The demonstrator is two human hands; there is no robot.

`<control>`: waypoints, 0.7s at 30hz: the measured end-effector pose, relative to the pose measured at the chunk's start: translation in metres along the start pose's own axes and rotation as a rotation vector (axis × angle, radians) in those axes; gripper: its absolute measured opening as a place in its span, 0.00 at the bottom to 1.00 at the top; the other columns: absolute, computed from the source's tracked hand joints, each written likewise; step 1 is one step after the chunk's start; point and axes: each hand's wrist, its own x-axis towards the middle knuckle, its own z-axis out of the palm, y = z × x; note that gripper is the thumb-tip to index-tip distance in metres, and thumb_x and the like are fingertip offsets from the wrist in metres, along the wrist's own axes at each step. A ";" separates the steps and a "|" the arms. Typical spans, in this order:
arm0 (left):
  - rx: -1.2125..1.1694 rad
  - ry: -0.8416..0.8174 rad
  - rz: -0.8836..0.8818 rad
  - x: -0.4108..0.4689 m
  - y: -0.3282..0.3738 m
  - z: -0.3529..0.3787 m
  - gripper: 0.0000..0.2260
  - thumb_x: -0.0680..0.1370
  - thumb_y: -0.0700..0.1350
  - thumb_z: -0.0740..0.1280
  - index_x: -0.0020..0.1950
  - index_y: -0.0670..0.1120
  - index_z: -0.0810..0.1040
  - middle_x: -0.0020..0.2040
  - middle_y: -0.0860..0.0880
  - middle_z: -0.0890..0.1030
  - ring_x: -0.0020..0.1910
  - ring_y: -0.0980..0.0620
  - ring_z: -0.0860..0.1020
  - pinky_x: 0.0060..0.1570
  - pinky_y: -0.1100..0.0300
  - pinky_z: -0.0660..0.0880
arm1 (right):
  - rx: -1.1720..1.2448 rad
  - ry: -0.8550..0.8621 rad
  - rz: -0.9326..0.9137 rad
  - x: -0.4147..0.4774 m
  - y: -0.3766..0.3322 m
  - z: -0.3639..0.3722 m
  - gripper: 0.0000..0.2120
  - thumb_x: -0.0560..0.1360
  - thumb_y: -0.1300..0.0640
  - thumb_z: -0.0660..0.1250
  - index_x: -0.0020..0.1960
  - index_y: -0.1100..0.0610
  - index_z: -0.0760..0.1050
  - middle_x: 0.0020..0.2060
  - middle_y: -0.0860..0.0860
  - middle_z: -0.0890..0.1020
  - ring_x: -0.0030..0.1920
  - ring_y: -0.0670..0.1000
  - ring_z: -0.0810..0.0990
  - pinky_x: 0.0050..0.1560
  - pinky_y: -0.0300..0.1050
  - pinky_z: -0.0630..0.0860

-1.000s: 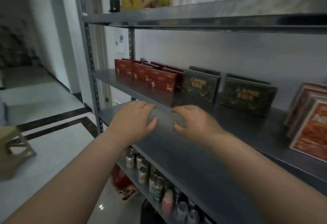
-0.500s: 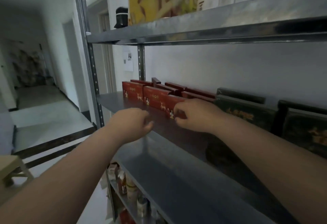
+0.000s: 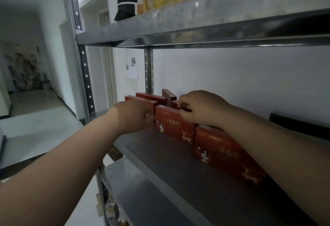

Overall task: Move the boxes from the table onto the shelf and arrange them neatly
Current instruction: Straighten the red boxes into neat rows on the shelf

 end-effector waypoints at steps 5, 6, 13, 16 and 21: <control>0.004 0.091 0.068 0.057 -0.063 0.008 0.14 0.80 0.58 0.59 0.52 0.54 0.81 0.45 0.53 0.81 0.44 0.52 0.78 0.45 0.54 0.77 | -0.088 -0.005 0.121 0.058 0.010 0.020 0.11 0.78 0.44 0.63 0.56 0.47 0.78 0.45 0.44 0.78 0.46 0.47 0.75 0.42 0.45 0.73; -0.010 0.109 0.101 0.070 -0.075 0.010 0.14 0.80 0.58 0.59 0.53 0.54 0.81 0.47 0.54 0.82 0.45 0.52 0.78 0.47 0.53 0.78 | -0.097 -0.008 0.158 0.068 0.013 0.021 0.12 0.77 0.43 0.63 0.56 0.46 0.77 0.47 0.44 0.79 0.47 0.46 0.76 0.44 0.45 0.74; -0.108 0.078 0.279 0.169 -0.137 0.030 0.12 0.79 0.60 0.59 0.54 0.58 0.78 0.47 0.58 0.80 0.47 0.56 0.76 0.50 0.56 0.76 | -0.187 -0.140 0.402 0.121 0.027 0.013 0.13 0.78 0.43 0.65 0.59 0.47 0.78 0.53 0.45 0.81 0.52 0.47 0.76 0.51 0.46 0.75; -0.096 0.022 0.343 0.206 -0.141 0.041 0.11 0.78 0.61 0.59 0.53 0.60 0.77 0.49 0.59 0.80 0.48 0.57 0.77 0.50 0.54 0.77 | -0.191 -0.215 0.494 0.133 0.035 0.013 0.14 0.78 0.44 0.64 0.61 0.48 0.77 0.53 0.46 0.79 0.51 0.47 0.74 0.52 0.46 0.74; -0.052 -0.052 0.446 0.253 -0.134 0.050 0.13 0.79 0.57 0.62 0.62 0.57 0.76 0.50 0.59 0.82 0.51 0.55 0.76 0.54 0.54 0.75 | -0.240 -0.379 0.591 0.140 0.058 0.020 0.18 0.78 0.45 0.65 0.65 0.49 0.75 0.59 0.48 0.78 0.53 0.48 0.74 0.53 0.46 0.74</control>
